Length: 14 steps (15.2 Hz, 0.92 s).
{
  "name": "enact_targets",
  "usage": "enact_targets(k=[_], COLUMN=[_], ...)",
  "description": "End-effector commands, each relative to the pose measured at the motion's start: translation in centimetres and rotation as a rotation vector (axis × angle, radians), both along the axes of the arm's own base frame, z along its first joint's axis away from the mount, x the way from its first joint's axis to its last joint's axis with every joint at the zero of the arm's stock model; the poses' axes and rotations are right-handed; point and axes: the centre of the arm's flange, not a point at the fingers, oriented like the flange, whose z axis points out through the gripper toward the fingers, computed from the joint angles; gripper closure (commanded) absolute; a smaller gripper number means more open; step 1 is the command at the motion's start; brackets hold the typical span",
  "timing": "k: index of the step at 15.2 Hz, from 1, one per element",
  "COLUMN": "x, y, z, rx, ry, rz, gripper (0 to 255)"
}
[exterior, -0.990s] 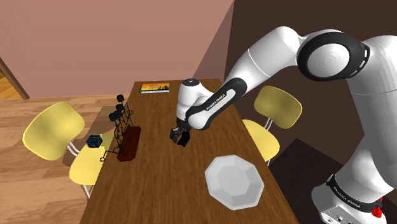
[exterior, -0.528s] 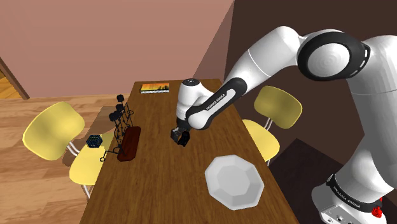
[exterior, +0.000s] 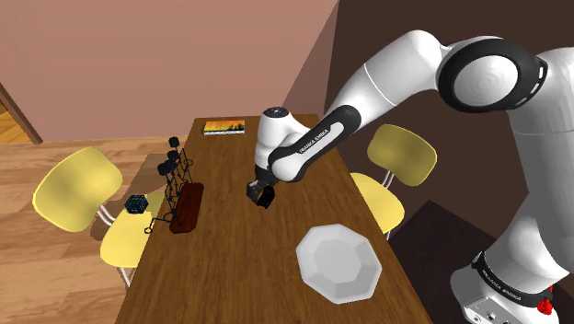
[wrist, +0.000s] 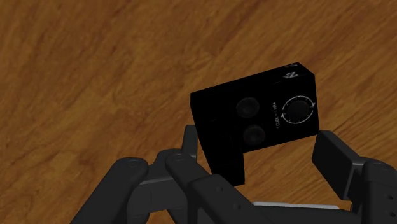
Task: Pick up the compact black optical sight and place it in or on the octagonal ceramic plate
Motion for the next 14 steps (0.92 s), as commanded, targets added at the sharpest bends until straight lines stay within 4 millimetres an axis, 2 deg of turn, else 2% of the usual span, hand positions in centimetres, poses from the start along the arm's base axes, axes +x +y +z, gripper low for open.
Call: enact_targets(k=[1,11,12,14], x=[0.0,0.0,0.0,-2.6], y=[0.1,0.1,0.1,-0.3], z=[1.2,6.5,6.5,6.5], rx=[0.000,0.000,0.000,0.000], ry=[0.000,0.000,0.000,0.000], rz=[0.000,0.000,0.000,0.000], gripper=[255,255,255,255])
